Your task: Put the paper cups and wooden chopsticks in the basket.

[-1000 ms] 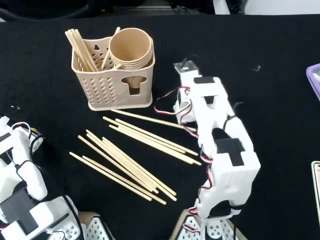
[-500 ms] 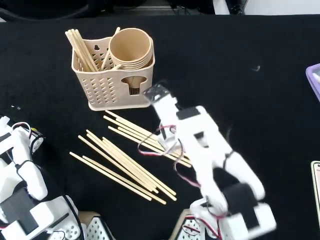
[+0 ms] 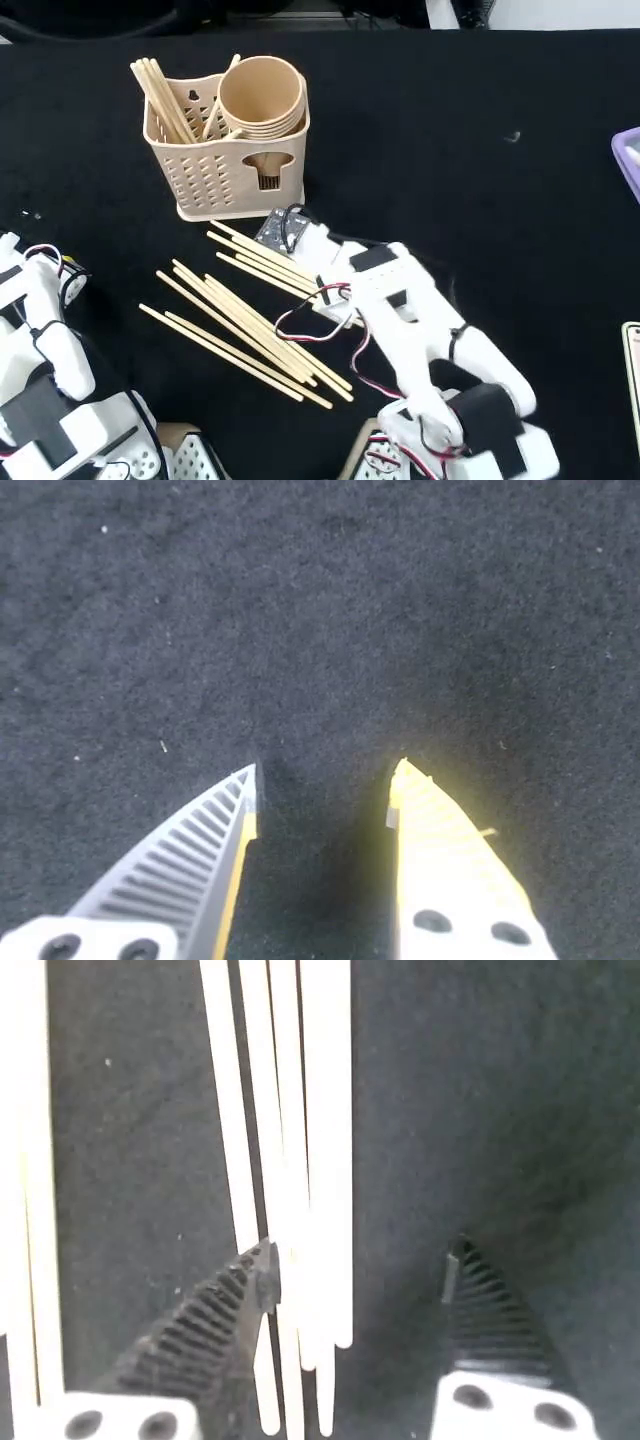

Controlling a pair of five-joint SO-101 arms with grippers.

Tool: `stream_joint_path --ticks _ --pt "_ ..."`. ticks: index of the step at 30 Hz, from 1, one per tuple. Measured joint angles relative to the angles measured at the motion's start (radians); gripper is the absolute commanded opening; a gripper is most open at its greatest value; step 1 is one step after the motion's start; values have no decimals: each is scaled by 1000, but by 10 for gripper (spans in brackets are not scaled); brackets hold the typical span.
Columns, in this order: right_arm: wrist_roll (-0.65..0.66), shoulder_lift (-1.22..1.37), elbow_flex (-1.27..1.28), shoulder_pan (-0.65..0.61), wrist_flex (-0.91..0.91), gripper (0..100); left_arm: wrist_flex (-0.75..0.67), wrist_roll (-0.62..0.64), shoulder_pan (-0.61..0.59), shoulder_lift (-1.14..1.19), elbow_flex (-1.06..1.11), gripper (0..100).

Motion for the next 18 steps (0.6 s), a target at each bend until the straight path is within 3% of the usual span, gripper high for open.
stream_joint_path --ticks 7,18 --pt "9 49 -2 2 -35 6 0 0 0 0 0 220" --pt "11 15 -2 2 86 10 0 0 0 0 0 220"
